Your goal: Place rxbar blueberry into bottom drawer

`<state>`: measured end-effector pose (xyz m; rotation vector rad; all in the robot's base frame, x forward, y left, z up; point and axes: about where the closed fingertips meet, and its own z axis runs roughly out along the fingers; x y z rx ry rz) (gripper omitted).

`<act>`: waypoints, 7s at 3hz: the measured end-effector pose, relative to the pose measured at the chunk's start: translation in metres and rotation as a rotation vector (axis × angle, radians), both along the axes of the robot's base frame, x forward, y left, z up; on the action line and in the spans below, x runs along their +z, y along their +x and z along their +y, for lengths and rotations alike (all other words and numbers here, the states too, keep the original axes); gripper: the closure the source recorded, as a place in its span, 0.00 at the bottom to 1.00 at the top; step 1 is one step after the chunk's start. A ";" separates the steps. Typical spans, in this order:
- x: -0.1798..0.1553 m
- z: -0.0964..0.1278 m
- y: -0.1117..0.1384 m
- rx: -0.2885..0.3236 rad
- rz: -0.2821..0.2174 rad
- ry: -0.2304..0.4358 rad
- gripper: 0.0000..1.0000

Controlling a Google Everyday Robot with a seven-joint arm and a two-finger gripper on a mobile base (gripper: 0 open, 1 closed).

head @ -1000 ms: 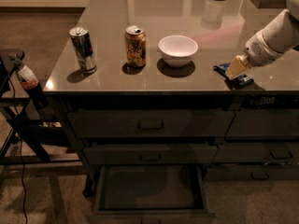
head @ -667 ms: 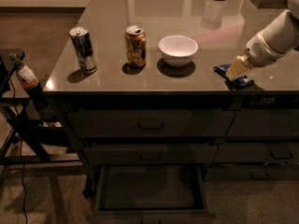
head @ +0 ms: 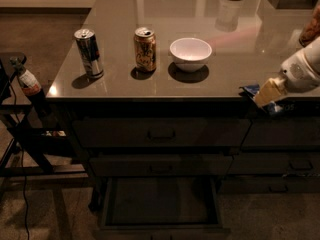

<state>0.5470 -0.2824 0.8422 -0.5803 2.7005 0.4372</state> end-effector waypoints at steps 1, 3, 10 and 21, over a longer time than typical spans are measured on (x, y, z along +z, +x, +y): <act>-0.004 -0.005 -0.034 0.009 0.041 0.019 1.00; -0.008 -0.006 -0.045 0.013 0.054 0.003 1.00; -0.235 0.104 -0.120 -0.032 0.407 0.226 1.00; -0.539 0.189 -0.093 -0.434 0.658 0.531 1.00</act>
Offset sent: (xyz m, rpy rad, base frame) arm -0.0306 -0.0040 -0.0032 0.0171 0.0364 0.0080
